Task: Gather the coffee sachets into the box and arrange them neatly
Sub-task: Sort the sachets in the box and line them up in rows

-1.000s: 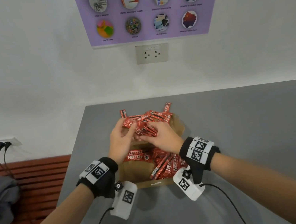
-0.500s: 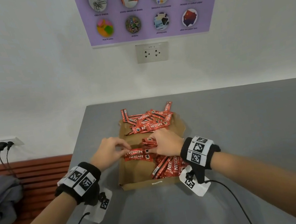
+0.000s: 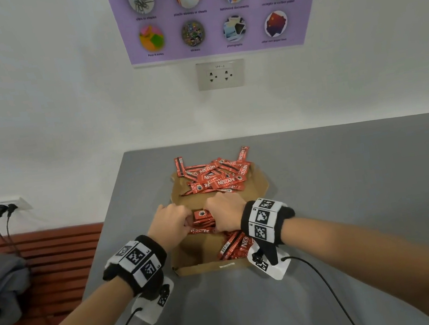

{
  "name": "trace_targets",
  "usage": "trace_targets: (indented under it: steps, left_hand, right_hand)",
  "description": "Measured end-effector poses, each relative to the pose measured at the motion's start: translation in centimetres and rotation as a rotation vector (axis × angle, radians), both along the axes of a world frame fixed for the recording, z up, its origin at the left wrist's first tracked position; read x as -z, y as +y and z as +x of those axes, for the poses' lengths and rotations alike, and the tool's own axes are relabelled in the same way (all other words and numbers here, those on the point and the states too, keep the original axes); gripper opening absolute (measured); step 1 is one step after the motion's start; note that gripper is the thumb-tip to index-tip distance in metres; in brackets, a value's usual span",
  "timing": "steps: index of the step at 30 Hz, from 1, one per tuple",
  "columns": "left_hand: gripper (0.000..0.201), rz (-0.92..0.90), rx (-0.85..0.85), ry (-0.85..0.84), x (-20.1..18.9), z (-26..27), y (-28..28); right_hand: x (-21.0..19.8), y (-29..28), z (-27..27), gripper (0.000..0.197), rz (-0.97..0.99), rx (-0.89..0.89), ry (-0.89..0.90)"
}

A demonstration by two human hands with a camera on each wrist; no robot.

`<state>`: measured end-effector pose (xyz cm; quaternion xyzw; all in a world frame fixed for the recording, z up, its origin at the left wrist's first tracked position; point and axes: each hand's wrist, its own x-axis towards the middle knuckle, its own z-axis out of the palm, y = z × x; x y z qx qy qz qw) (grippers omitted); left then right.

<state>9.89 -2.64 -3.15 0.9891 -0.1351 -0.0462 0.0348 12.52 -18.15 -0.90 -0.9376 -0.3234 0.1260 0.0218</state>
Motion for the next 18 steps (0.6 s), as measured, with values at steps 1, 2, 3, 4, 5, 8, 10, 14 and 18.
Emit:
trace_targets:
  steps: [1, 2, 3, 4, 5, 8, 10, 14, 18]
  left_hand:
    - [0.014, 0.008, -0.009, 0.004, 0.1, 0.0, 0.1]
    - [0.014, 0.013, -0.018, 0.007, 0.2, 0.0, 0.1]
    - [0.014, 0.015, -0.024, 0.008, 0.4, 0.0, 0.2]
    - [0.013, 0.013, -0.028, 0.008, 0.5, 0.0, 0.2]
    - [0.012, 0.008, -0.028, 0.007, 0.6, 0.0, 0.1]
    - [0.011, -0.030, -0.016, 0.002, 0.9, 0.0, 0.0]
    - [0.019, -0.042, 0.001, -0.012, 1.1, -0.1, -0.1]
    - [0.019, -0.003, 0.007, -0.040, 1.4, 0.1, -0.3]
    - [0.007, 0.044, 0.005, -0.041, 1.4, 0.2, -0.6]
  right_hand:
    - [0.0, 0.1, 0.0, 0.022, -0.015, -0.011, -0.008]
    - [0.1, 0.2, 0.0, 0.021, -0.030, -0.018, -0.017]
    - [0.1, 0.3, -0.1, 0.020, -0.039, -0.021, -0.028]
    - [0.2, 0.3, -0.1, 0.020, -0.045, -0.019, -0.038]
    - [0.2, 0.4, -0.1, 0.020, -0.048, -0.013, -0.047]
    - [0.3, 0.4, -0.1, 0.021, -0.051, 0.012, -0.052]
    - [0.3, 0.4, 0.0, 0.021, -0.044, 0.025, -0.042]
    - [0.3, 0.4, -0.1, 0.022, -0.035, 0.040, -0.029]
    - [0.2, 0.3, 0.0, 0.021, -0.032, 0.050, -0.005]
